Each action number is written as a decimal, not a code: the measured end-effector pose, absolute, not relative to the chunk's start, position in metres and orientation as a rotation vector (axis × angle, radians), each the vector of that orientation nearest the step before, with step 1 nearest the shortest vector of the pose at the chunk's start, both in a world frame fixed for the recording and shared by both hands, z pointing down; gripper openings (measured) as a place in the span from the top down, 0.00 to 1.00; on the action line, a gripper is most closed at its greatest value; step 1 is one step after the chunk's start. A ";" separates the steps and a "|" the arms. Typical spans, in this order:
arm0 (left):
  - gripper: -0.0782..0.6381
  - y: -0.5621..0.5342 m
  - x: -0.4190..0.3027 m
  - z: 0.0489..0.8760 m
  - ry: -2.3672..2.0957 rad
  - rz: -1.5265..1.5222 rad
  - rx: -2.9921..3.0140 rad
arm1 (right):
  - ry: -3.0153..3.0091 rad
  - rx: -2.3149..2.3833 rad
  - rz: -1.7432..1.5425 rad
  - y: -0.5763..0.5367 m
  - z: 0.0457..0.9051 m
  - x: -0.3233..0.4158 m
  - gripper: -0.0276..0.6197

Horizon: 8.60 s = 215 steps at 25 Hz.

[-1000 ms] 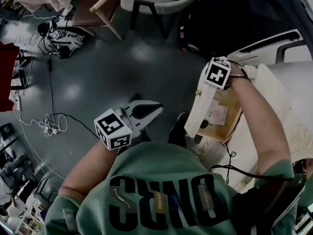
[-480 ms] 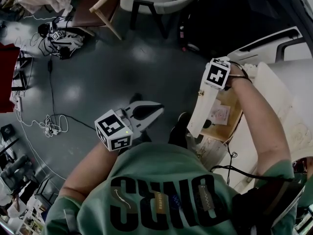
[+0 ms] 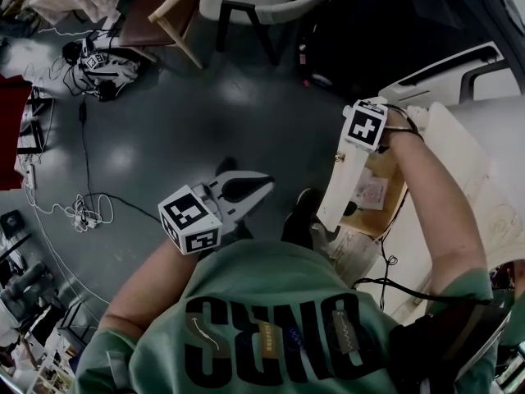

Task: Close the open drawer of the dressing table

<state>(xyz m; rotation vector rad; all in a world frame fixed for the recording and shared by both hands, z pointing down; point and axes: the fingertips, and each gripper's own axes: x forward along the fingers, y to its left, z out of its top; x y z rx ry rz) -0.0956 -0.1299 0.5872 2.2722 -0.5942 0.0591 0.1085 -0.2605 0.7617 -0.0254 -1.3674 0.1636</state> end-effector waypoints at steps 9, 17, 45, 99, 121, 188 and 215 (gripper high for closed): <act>0.88 -0.128 -0.087 0.588 -0.574 0.074 2.280 | -1.407 -0.022 0.206 -0.253 0.768 0.115 0.94; 0.88 -0.127 -0.079 0.586 -0.556 0.082 2.289 | -1.385 -0.006 0.214 -0.250 0.767 0.133 0.94; 0.88 -0.128 -0.046 0.584 -0.489 0.113 2.305 | -1.324 0.056 0.255 -0.246 0.763 0.195 0.94; 0.88 -0.129 -0.017 0.589 -0.421 0.146 2.299 | -1.226 0.056 0.312 -0.229 0.775 0.260 0.94; 0.88 -0.132 -0.014 0.596 -0.410 0.150 2.277 | -1.026 -0.047 0.314 -0.220 0.780 0.293 0.94; 0.88 -0.162 -0.061 0.527 -0.457 0.056 2.391 | -1.324 0.230 0.392 -0.165 0.734 0.226 0.94; 0.88 -0.174 0.022 0.413 0.169 0.222 2.657 | -1.825 1.594 1.040 -0.028 0.574 0.266 0.94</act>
